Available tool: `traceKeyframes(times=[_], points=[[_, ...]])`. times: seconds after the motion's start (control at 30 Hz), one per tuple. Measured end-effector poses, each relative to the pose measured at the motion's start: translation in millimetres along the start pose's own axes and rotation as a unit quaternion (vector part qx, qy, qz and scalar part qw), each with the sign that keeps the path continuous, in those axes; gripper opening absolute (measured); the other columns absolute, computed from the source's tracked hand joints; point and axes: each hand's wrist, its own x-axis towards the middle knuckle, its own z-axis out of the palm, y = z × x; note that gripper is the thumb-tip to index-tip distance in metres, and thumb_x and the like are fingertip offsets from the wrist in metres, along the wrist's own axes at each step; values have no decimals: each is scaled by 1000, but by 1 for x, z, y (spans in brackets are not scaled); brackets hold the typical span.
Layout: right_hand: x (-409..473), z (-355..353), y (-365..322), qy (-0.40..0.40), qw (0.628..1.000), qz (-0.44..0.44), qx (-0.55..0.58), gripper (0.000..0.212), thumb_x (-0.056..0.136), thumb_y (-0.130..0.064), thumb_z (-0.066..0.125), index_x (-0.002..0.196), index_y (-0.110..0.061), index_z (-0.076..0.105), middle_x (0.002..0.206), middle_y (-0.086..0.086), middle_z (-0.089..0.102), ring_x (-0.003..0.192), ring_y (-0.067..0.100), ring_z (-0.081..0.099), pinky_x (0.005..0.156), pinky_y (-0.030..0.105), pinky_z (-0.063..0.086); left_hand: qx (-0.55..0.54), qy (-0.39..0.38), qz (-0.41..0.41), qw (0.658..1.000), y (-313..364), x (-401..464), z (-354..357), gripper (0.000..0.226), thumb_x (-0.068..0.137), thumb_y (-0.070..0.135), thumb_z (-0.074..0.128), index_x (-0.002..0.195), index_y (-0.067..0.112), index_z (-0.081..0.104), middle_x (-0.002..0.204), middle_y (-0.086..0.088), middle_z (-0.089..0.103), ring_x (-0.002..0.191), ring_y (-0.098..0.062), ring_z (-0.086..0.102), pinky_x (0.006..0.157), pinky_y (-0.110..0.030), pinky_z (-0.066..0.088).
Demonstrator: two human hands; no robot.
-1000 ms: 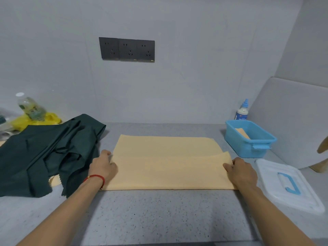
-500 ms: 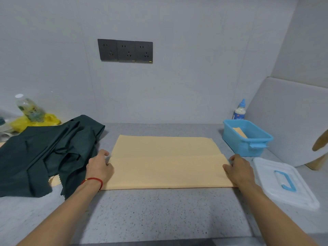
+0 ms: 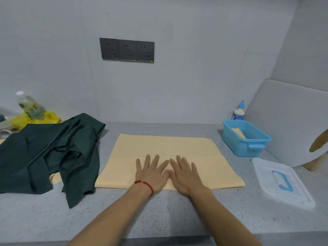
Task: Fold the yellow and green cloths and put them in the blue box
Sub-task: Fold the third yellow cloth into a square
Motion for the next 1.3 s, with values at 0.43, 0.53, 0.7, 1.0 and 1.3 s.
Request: traceKeyframes(times=[0.43, 0.53, 0.7, 1.0, 1.3], points=[[-36, -24, 134, -43, 985, 162, -23, 69, 104, -61, 7, 163, -28, -8, 170, 0, -16, 156, 18, -16, 126, 44, -9, -18, -5, -143, 989, -132, -7, 2, 59, 102, 56, 9, 158, 48, -6, 169, 9, -12, 156, -19, -12, 125, -47, -10], [-42, -26, 131, -46, 986, 158, -27, 70, 104, -61, 7, 162, -27, -10, 170, 1, -17, 156, 19, -16, 126, 45, -9, -22, -1, -138, 990, -129, -15, 2, 59, 101, 56, 9, 158, 48, -7, 169, 6, -13, 156, -19, -13, 124, -47, -11], [-51, -30, 131, -55, 986, 157, -27, 70, 104, -61, 12, 164, -25, 2, 172, 4, -3, 158, 22, -3, 125, 48, -1, -24, -21, -134, 990, -131, -21, -3, 61, 101, 55, 11, 159, 45, -6, 169, 1, -14, 155, -21, -14, 125, -49, -9], [17, -59, 124, 98, 992, 69, -37, 40, 107, -28, 36, 140, -11, 53, 142, 11, 57, 126, 36, 49, 104, 46, 41, -80, 113, -77, 987, -132, 46, -25, 34, 102, 25, 40, 122, 10, 63, 130, -10, 61, 119, -33, 55, 101, -43, 43], [107, -60, 156, 31, 996, 81, -35, 48, 106, -15, 37, 153, -23, 39, 152, 9, 46, 133, 34, 47, 109, 48, 40, 6, 27, -55, 998, -163, 147, -34, 50, 102, 15, 44, 151, 23, 40, 151, -9, 45, 137, -31, 40, 114, -48, 34]])
